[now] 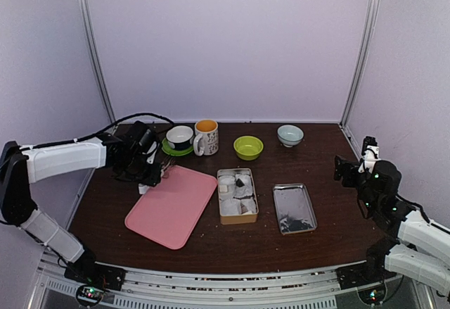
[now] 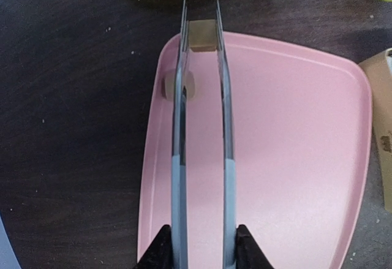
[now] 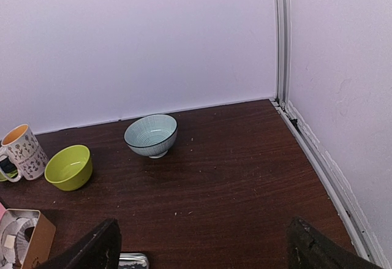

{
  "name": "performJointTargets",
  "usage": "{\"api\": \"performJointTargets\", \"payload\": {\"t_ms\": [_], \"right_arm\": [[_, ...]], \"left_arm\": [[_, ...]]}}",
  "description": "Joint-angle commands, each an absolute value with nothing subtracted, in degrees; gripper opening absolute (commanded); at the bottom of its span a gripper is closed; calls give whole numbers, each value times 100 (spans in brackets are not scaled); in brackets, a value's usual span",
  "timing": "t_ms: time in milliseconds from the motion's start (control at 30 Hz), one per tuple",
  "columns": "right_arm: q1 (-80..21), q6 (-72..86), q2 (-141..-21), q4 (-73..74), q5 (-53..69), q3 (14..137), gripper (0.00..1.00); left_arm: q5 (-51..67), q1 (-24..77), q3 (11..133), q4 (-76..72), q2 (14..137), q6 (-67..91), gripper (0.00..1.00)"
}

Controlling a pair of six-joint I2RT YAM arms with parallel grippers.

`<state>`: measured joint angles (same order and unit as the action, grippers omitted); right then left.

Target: Pack the chocolate

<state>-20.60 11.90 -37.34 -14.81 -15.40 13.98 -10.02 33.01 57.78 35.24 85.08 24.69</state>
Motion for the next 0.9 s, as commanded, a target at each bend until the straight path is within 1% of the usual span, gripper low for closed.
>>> {"api": "performJointTargets", "payload": {"t_ms": [0,167,300,400,600,867], "right_arm": [[-2038,1151,-3696,-1510,-1533,1433,94],[-2038,1145,-3755,-1523,-1542,1462,94],[-2039,1127,-3776,-1521,-1500,1480,93],[-2039,1134,-3728,-1525,-1504,1453,93],[-2035,1134,-3763,-1546,-1528,1461,93],[-2039,1134,-3751,-1551,-1528,1451,93]], "left_arm": [[-442,3265,5824,3584,7764,2259,26],[276,3279,5657,3731,7030,2113,24],[1607,3300,5441,3501,6503,1947,25],[2328,3401,5317,3278,6235,1927,24],[2700,3876,5192,2995,6056,1824,24],[2537,4513,5172,3030,6365,1653,24]]}}
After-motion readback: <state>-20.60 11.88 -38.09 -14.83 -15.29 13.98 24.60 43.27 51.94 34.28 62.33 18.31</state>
